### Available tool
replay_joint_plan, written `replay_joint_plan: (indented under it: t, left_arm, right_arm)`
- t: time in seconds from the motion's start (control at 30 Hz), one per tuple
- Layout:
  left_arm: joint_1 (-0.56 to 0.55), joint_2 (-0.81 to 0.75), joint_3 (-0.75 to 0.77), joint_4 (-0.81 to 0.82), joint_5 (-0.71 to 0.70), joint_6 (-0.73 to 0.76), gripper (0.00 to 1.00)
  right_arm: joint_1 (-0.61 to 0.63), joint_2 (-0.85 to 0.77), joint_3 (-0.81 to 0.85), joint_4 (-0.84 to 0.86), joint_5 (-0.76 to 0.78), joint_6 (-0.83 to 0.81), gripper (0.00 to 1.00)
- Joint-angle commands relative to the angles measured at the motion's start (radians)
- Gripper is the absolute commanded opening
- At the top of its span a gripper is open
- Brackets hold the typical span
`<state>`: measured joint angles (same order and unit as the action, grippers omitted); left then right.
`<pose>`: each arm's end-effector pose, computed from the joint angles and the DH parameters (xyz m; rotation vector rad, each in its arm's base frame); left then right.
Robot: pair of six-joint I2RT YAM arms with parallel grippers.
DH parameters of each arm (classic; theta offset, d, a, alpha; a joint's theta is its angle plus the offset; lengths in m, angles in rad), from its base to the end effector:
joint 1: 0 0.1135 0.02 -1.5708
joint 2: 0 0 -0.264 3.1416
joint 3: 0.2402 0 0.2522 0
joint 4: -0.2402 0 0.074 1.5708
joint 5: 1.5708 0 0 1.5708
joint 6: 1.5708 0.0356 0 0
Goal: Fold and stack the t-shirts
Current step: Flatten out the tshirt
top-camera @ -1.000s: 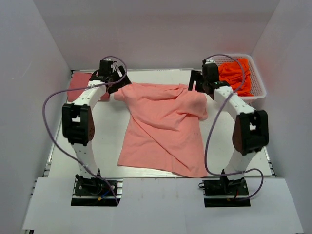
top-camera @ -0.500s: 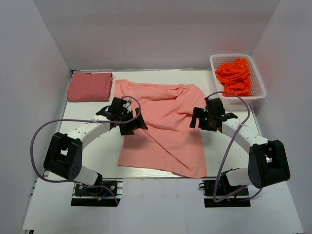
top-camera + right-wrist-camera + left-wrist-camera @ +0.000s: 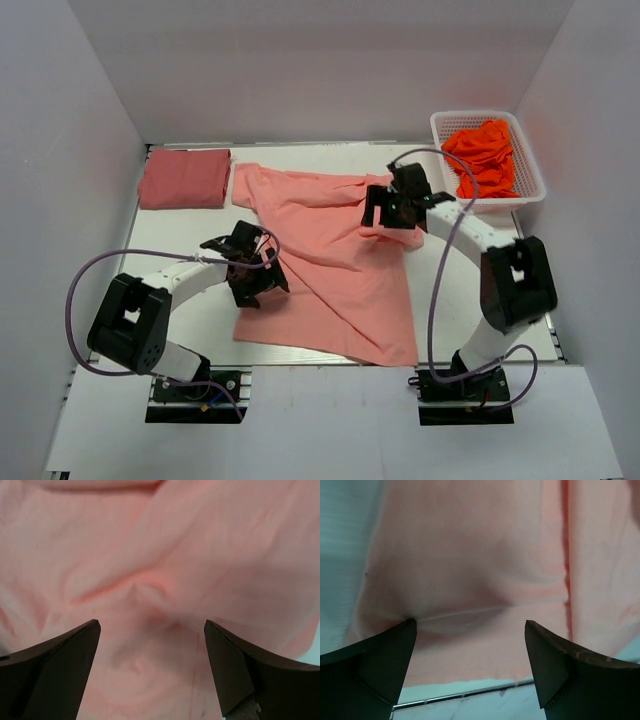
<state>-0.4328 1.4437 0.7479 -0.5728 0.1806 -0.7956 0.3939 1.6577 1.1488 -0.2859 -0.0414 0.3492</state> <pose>0.2201 -0.1088 0.1603 -0.4939 2.9192 -0.4788 0.3345 0.1406 0.2313 -0.0740 2.4014 0.4028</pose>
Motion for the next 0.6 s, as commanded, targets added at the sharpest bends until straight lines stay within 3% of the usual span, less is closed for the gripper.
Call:
replay_joint_plan:
  t: [0.0,0.1,0.23,0.33,0.43,0.47,0.53,0.57]
  left_arm:
    - [0.022,0.053,0.030,-0.121,-0.298,-0.051,1.00]
    - [0.046,0.130,0.106,-0.165,-0.381,-0.063,1.00]
    - [0.066,0.256,0.235,-0.177,-0.391,-0.041,1.00]
    - [0.107,0.325,0.338,-0.168,-0.412,-0.004,1.00]
    - [0.138,0.429,0.485,-0.133,-0.421,0.062,1.00]
    - [0.138,0.460,0.528,-0.124,-0.421,0.079,1.00]
    - [0.149,0.567,0.666,-0.093,-0.412,0.149,1.00]
    - [0.158,0.610,0.723,-0.093,-0.412,0.162,1.00]
  right_arm:
    - [-0.001,0.126,0.153,0.005,0.037,-0.026,0.90]
    - [0.003,0.258,0.300,-0.045,0.037,-0.027,0.90]
    - [-0.001,0.369,0.388,-0.107,0.000,-0.015,0.90]
    - [0.002,0.331,0.301,-0.096,-0.006,0.014,0.90]
    - [-0.001,0.214,0.103,-0.075,0.001,0.060,0.90]
    - [-0.001,0.183,-0.054,-0.072,0.015,0.077,0.90]
    - [0.000,0.044,-0.160,-0.065,-0.009,0.127,0.90]
    - [0.003,-0.028,-0.307,-0.056,-0.032,0.151,0.90]
